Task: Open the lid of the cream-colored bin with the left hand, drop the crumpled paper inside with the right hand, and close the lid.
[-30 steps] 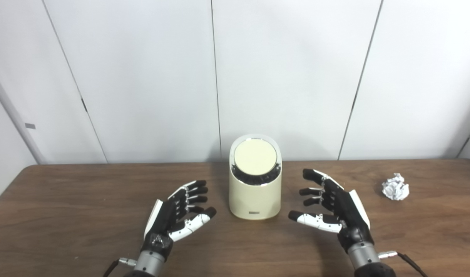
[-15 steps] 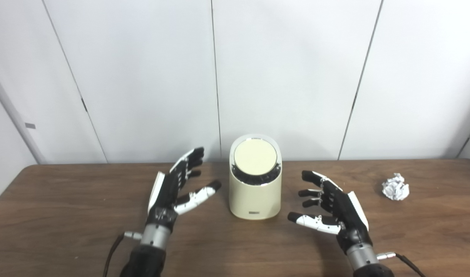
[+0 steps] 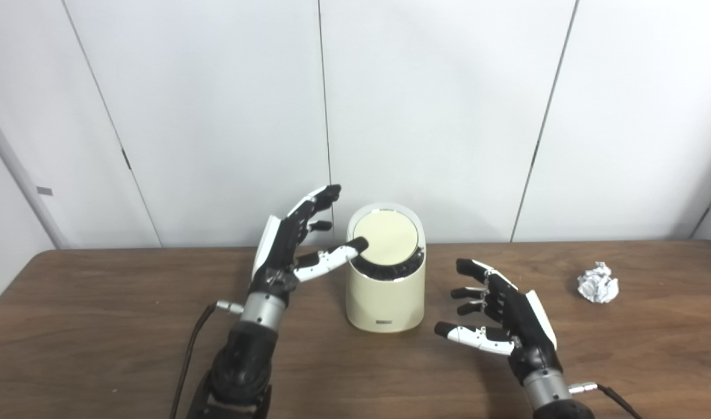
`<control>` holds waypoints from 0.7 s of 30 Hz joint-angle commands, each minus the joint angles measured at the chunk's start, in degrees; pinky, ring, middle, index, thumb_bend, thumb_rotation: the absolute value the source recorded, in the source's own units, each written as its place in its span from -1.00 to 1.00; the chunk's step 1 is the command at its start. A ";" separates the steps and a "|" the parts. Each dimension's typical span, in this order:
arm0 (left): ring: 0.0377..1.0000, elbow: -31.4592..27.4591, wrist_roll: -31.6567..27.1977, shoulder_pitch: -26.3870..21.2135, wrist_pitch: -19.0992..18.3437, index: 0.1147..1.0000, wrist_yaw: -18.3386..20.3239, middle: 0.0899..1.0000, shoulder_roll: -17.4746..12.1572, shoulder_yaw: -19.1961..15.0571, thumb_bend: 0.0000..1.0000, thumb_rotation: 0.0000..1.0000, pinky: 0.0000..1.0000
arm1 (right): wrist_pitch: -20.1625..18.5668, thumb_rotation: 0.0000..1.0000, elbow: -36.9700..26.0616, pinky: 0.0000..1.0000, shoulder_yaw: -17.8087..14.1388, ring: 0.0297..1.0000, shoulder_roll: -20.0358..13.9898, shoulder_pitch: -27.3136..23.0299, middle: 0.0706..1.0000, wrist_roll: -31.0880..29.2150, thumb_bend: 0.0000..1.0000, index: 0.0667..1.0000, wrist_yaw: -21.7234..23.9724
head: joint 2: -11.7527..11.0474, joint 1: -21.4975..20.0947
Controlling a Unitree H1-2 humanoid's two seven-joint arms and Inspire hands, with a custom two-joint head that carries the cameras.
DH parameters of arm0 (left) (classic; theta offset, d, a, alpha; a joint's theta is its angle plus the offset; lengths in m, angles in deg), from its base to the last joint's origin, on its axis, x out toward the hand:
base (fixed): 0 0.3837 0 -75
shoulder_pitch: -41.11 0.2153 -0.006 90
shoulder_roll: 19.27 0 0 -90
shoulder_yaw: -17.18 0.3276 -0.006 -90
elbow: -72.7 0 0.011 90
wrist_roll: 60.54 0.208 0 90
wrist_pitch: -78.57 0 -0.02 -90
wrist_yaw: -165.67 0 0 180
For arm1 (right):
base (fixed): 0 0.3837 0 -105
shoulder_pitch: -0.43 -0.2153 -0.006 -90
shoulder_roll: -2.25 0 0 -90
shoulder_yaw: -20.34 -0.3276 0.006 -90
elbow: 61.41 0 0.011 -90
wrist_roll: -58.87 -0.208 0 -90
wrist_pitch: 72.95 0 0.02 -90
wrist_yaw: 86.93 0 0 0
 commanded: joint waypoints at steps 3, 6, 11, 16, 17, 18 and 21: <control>0.84 0.20 2.92 -5.34 -0.11 0.75 -1.22 0.73 -0.43 0.67 0.64 -0.36 0.70 | 2.24 -0.77 -1.90 0.08 -0.01 0.32 0.37 -1.86 0.62 -0.54 0.46 0.53 -0.20 | 0.14 0.10; 0.87 0.78 4.17 -6.64 -1.00 0.77 -0.99 0.75 -0.60 1.04 0.69 -0.35 0.79 | 2.12 -0.77 -2.00 0.09 0.05 0.31 0.47 -1.81 0.62 -0.51 0.46 0.53 -0.26 | 0.25 0.04; 0.88 1.19 5.63 -8.11 -3.15 0.79 -0.39 0.76 -1.00 1.85 0.75 -0.38 0.90 | 2.06 -0.79 -1.98 0.11 0.08 0.32 0.61 -1.94 0.63 -0.52 0.46 0.54 -0.27 | 0.21 -0.15; 0.90 2.28 7.05 -8.87 -3.60 0.82 0.10 0.80 -1.95 2.98 0.75 -0.40 0.96 | 2.19 -0.77 -1.86 0.10 0.20 0.33 0.64 -1.98 0.64 -0.58 0.45 0.55 -0.13 | 0.14 -0.27; 0.90 2.55 7.09 -9.01 -3.73 0.83 0.20 0.81 -2.09 3.13 0.75 -0.41 0.96 | 2.23 -0.77 -1.84 0.10 0.23 0.33 0.67 -2.00 0.64 -0.54 0.45 0.55 -0.17 | 0.14 -0.31; 0.91 2.72 7.15 -9.11 -3.94 0.83 0.29 0.81 -2.19 3.28 0.75 -0.42 0.96 | 2.30 -0.76 -1.81 0.09 0.24 0.33 0.69 -2.02 0.64 -0.51 0.45 0.55 -0.20 | 0.14 -0.31; 0.92 2.89 7.73 -9.16 -4.54 0.85 0.55 0.84 -2.63 3.89 0.75 -0.44 0.88 | 2.29 -0.74 -1.81 0.08 0.24 0.33 0.82 -2.07 0.64 -0.71 0.45 0.55 -0.15 | 0.12 -0.34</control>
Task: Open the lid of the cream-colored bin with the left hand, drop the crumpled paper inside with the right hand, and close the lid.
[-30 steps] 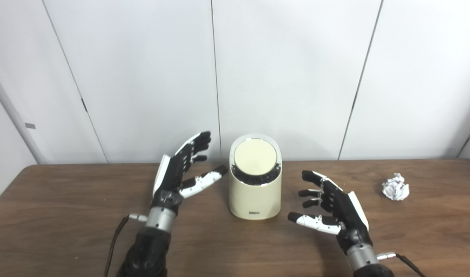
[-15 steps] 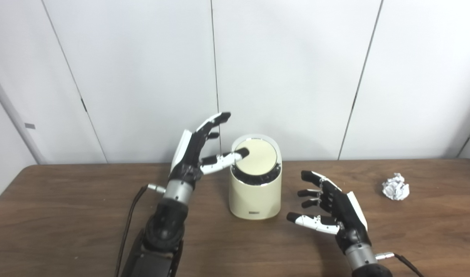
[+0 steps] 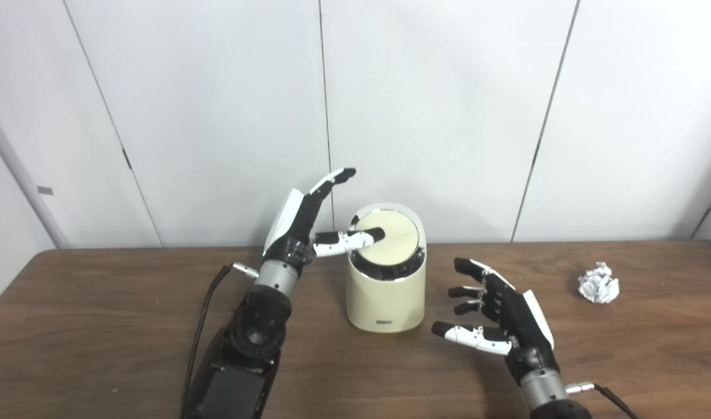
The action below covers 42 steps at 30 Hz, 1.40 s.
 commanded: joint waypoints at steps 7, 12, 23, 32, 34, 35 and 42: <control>0.89 -0.32 1.69 -3.82 0.51 0.84 0.03 0.84 -0.93 1.11 0.78 -0.50 0.79 | 2.08 -0.76 -1.99 0.08 0.02 0.33 0.79 -2.15 0.64 -0.92 0.45 0.54 -0.14 | 0.01 -0.19; 0.85 0.43 2.12 -3.87 1.08 0.83 -0.30 0.83 -1.10 1.57 0.80 -0.53 0.68 | 1.74 -0.73 -2.19 0.07 0.15 0.32 0.94 -2.18 0.64 -0.42 0.47 0.54 -0.31 | -0.04 -0.44; 0.76 0.79 7.40 -4.69 -1.27 0.82 -0.88 0.82 -1.35 3.78 0.87 -0.52 0.46 | 1.61 -0.74 -2.69 0.07 0.29 0.31 1.61 -2.33 0.62 0.04 0.47 0.53 -0.59 | 0.30 -1.18; 0.76 1.19 10.10 -5.22 -2.16 0.85 -0.82 0.83 -1.49 5.05 0.90 -0.57 0.54 | 2.09 -0.71 -3.00 0.02 0.83 0.30 1.58 -2.48 0.60 1.10 0.48 0.52 -0.83 | 0.62 -1.37; 0.77 1.29 10.47 -5.27 -2.38 0.85 -0.74 0.84 -1.50 5.26 0.89 -0.57 0.56 | 1.96 -0.71 -3.16 0.03 0.89 0.30 1.58 -2.48 0.60 0.91 0.48 0.52 -0.80 | 0.62 -1.37; 0.77 1.34 10.67 -5.29 -2.51 0.85 -0.73 0.85 -1.48 5.34 0.89 -0.57 0.56 | 1.82 -0.72 -3.30 0.04 0.88 0.31 1.63 -2.46 0.60 0.78 0.48 0.51 -0.82 | 0.78 -1.33; 0.77 1.71 18.11 -5.40 -3.90 0.84 -4.20 0.81 -2.27 8.36 0.85 -0.53 0.62 | 1.56 -0.73 -3.89 0.04 1.01 0.30 1.56 -2.28 0.59 1.01 0.48 0.50 -0.90 | 1.10 -1.25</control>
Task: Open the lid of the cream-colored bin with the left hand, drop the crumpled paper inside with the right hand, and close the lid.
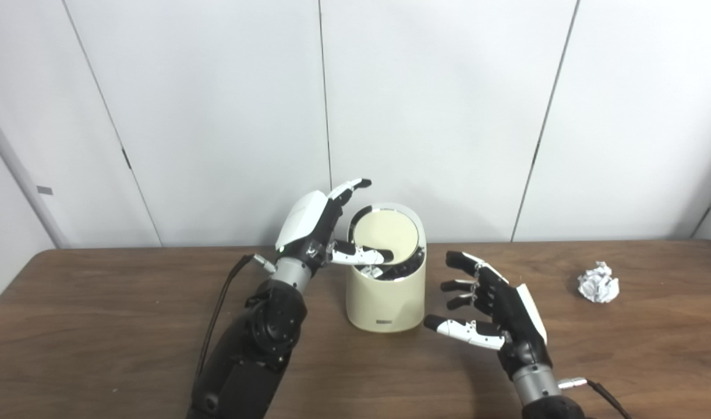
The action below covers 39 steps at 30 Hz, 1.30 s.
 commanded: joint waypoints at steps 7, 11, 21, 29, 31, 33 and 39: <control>0.83 -0.15 14.69 -3.55 -1.57 0.88 -5.63 0.81 -2.37 5.94 0.84 -0.54 0.84 | 0.46 -0.73 -3.07 0.05 0.24 0.30 0.34 -1.66 0.59 -0.27 0.48 0.50 0.09 | 0.53 0.22; 0.87 -0.79 18.04 -3.73 -3.09 0.91 -4.14 0.84 -3.02 7.64 0.91 -0.61 0.91 | -0.07 -0.73 -3.54 0.07 0.25 0.31 0.12 -1.55 0.61 -0.19 0.46 0.52 0.25 | 0.82 0.44; 0.82 -0.06 22.96 -3.58 -3.45 0.85 -4.09 0.80 -4.56 10.78 0.94 -0.75 0.72 | -0.58 -0.69 -4.15 0.06 0.05 0.30 0.03 -1.30 0.61 -0.66 0.48 0.52 0.37 | 1.35 0.58; 0.86 -1.21 21.18 -3.13 -3.12 0.85 -2.53 0.81 -4.94 10.48 0.88 -0.72 0.77 | 0.00 -0.66 -3.61 0.04 0.25 0.30 -0.13 -1.28 0.62 -0.39 0.46 0.53 0.22 | 1.34 0.36; 0.87 -1.98 20.48 -2.95 -3.30 0.85 -1.85 0.82 -4.89 10.08 0.86 -0.68 0.81 | -0.05 -0.67 -3.59 0.04 0.20 0.30 -0.10 -1.25 0.62 -0.51 0.46 0.53 0.22 | 1.31 0.38; 0.87 -2.75 19.46 -2.65 -3.56 0.84 -1.46 0.82 -4.56 9.29 0.86 -0.66 0.80 | -0.03 -0.69 -3.60 0.04 0.17 0.30 -0.10 -1.24 0.62 -0.65 0.46 0.53 0.28 | 1.32 0.37; 0.66 -5.11 13.16 -1.07 -1.86 0.74 -3.47 0.71 -2.51 4.59 0.66 -0.50 0.39 | -0.24 -0.70 -4.01 0.04 0.28 0.30 -0.20 -1.01 0.61 -0.43 0.45 0.53 0.32 | 1.48 0.36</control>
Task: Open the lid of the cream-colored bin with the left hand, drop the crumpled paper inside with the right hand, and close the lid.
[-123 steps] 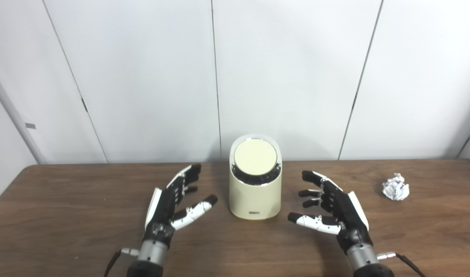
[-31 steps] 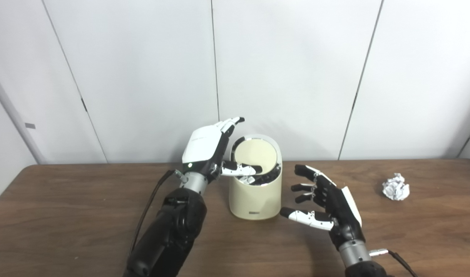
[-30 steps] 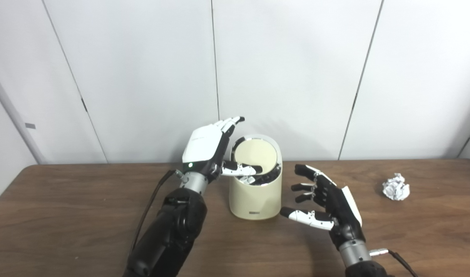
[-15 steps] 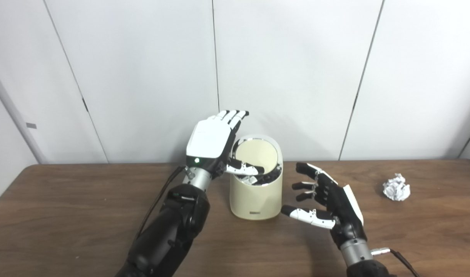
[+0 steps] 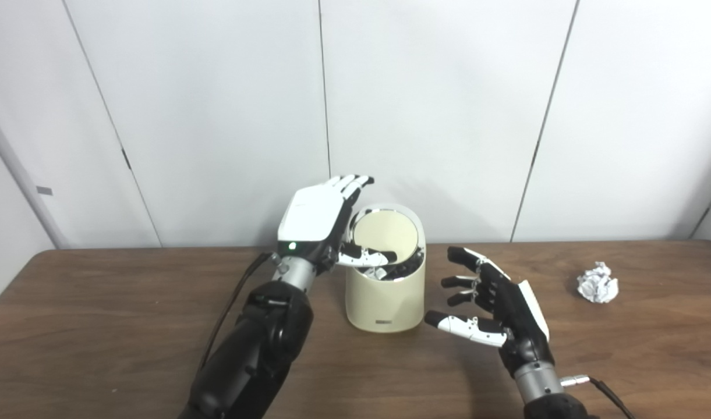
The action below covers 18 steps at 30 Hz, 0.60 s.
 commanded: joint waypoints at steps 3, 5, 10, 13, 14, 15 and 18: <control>0.54 -2.17 -3.94 -0.78 2.69 0.71 -3.45 0.66 1.30 -3.49 0.52 -0.42 0.23 | 1.42 -0.69 -2.08 0.04 0.18 0.29 -0.11 -1.11 0.61 -0.17 0.44 0.53 0.29 | 0.15 0.01; 0.53 -2.40 -6.95 -0.34 3.91 0.70 -4.36 0.66 2.34 -5.49 0.46 -0.42 0.22 | 1.17 -0.65 -2.23 0.04 0.04 0.30 -0.05 -1.03 0.62 -0.51 0.44 0.53 0.33 | 0.21 0.03; 0.57 -2.50 -16.01 0.62 7.33 0.72 -5.36 0.62 4.81 -10.79 0.37 -0.48 0.33 | 0.41 -0.59 -2.52 0.04 -0.19 0.30 -0.05 -0.96 0.61 -0.36 0.43 0.53 0.03 | 0.33 -0.01; 0.57 -3.12 -20.24 1.27 8.67 0.70 -5.57 0.59 6.12 -13.14 0.39 -0.52 0.33 | 1.16 -0.58 -2.32 0.03 -0.22 0.29 -0.17 -0.90 0.61 -0.33 0.42 0.53 -0.05 | 0.37 0.09; 0.57 -3.25 -21.85 1.52 9.46 0.70 -5.64 0.59 6.55 -13.96 0.39 -0.52 0.33 | 1.34 -0.58 -2.26 0.03 -0.27 0.29 -0.18 -0.91 0.61 -0.32 0.41 0.53 -0.14 | 0.43 0.18; 0.58 -3.33 -23.14 1.77 10.20 0.70 -5.74 0.59 6.87 -14.63 0.38 -0.54 0.34 | 1.34 -0.55 -2.22 0.03 -0.39 0.29 -0.12 -0.92 0.61 -0.43 0.43 0.52 -0.26 | 0.43 0.18; 0.59 -4.46 -26.87 3.00 11.05 0.70 -5.42 0.61 7.80 -16.62 0.37 -0.52 0.34 | 1.45 -0.57 -1.79 0.04 -0.95 0.28 -0.11 -1.19 0.60 -0.62 0.44 0.52 -0.69 | 0.42 0.25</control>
